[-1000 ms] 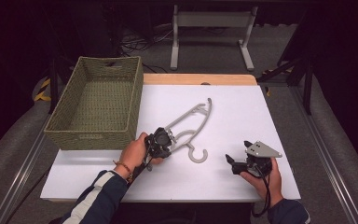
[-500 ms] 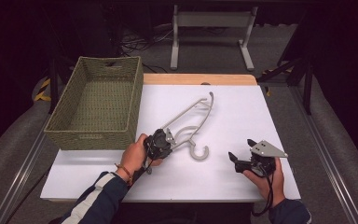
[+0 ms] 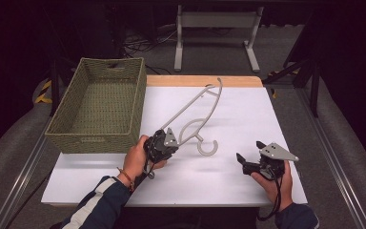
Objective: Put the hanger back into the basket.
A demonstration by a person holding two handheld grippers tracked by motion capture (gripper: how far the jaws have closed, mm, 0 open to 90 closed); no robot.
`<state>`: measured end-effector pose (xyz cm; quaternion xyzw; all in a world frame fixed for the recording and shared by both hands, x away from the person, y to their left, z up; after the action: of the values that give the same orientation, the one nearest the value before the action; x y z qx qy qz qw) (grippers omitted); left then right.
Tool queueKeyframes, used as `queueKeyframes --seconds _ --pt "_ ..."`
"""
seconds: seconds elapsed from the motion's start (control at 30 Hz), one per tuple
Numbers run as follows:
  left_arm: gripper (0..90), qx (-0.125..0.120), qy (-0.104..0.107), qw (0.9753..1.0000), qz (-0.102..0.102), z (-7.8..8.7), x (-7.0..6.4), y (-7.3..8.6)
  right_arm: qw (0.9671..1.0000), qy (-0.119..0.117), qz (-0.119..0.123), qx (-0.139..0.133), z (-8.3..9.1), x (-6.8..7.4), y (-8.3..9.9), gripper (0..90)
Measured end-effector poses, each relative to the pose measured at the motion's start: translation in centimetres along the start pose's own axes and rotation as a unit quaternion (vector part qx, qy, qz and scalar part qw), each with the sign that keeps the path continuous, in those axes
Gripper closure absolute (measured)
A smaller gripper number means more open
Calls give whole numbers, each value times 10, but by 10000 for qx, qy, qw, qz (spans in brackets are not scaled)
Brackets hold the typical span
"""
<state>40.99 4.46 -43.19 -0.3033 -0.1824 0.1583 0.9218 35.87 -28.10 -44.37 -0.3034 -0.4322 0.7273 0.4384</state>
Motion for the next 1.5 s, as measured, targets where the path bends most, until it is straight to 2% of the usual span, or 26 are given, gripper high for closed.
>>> queueKeyframes --seconds 0.33,0.47,0.63,0.87,1.07,1.23,1.5 --pt "821 -321 -66 9994 -131 18 -2 -7 9999 48 52 -114 2 2 -2 142" --pt "821 -413 -144 9990 -104 24 -3 -8 9998 53 109 -151 3 3 -2 138" --pt "821 -581 -162 9981 -124 33 -3 -11 9994 51 261 -242 4 7 -4 126" --pt "820 -781 -179 9967 -96 45 -2 -12 9981 -105 517 -311 5 15 -5 94" --pt "821 -848 -245 9961 -64 50 0 -12 9971 -79 679 -337 4 19 -5 88" --pt "821 -997 -310 9945 -67 60 1 -15 9970 -44 693 -344 4 19 -5 87" --pt "820 -1313 -415 9905 -42 80 2 -18 9970 -21 691 -341 4 19 -5 86"
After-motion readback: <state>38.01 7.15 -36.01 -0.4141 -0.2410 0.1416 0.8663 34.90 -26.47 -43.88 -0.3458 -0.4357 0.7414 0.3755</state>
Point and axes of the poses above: each handheld gripper's, and its own axes: z roughly backward along the jaws, y roughly out of its underside, x roughly to its left, the point moved 3 cm from there along -z, roughly forward along the jaws, and after that the axes turned 3 degrees about -z, right-handed, at the moved point
